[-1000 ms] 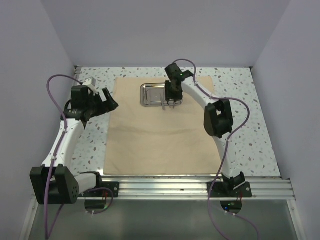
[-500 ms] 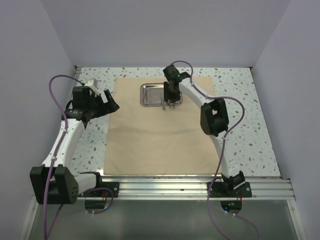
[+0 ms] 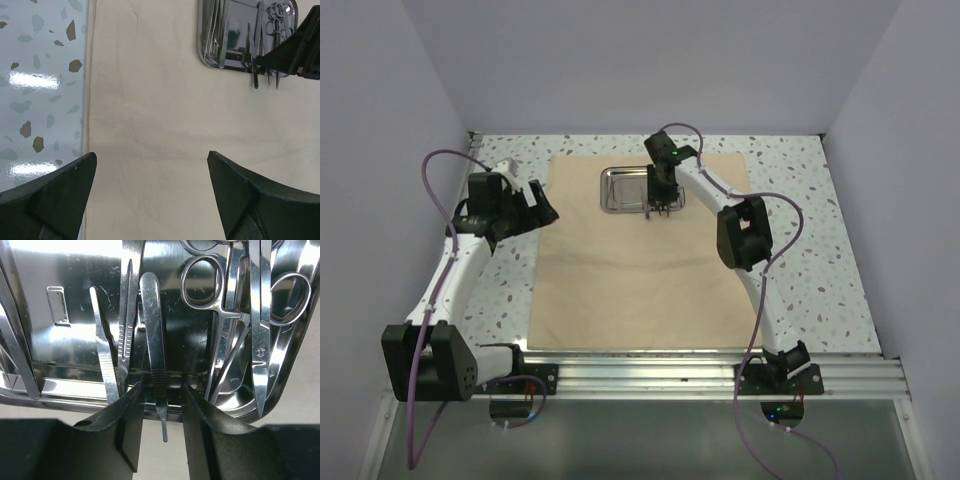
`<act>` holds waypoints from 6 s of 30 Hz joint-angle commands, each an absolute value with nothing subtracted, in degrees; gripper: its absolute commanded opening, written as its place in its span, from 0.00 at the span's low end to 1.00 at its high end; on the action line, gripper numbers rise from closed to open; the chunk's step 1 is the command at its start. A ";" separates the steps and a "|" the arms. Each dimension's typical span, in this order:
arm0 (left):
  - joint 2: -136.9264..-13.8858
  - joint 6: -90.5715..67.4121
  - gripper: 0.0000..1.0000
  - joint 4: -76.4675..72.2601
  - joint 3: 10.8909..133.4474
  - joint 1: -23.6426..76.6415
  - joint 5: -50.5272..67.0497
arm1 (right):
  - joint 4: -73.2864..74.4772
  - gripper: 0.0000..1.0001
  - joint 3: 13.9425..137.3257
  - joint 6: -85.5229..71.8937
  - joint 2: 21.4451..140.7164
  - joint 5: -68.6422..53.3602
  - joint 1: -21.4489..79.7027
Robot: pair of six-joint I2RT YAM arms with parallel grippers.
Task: Open and lay out the surgical kit
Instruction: Pick up the medical item from the container, then place the medical item in the surgical kit, then pick up the medical item from the container, then place the medical item in the surgical kit.
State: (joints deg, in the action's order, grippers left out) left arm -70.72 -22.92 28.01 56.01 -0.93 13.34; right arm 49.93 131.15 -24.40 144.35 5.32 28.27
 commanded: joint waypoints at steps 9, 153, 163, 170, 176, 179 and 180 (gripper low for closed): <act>-73.39 -21.36 0.96 27.69 58.01 -0.62 13.36 | 49.22 0.00 131.13 -23.73 145.02 6.68 28.39; -60.65 -21.62 1.00 34.72 46.41 10.46 4.66 | 54.58 0.00 134.65 -26.90 143.01 10.28 32.52; -60.03 -21.88 1.00 34.19 46.23 10.46 3.43 | 51.77 0.00 120.43 -28.56 126.07 8.79 32.78; -60.38 -22.06 1.00 34.19 46.23 10.46 2.55 | 50.01 0.00 93.32 -29.44 106.93 8.96 33.14; -60.47 -22.15 1.00 34.19 45.97 10.46 2.29 | 47.73 0.00 66.12 -33.30 89.33 9.75 33.22; -60.91 -22.15 1.00 34.19 45.97 10.46 2.37 | 47.02 0.00 57.78 -35.58 85.79 8.88 33.13; -60.91 -22.15 1.00 34.19 45.97 10.46 2.55 | 46.33 0.00 56.18 -36.03 84.91 8.18 33.13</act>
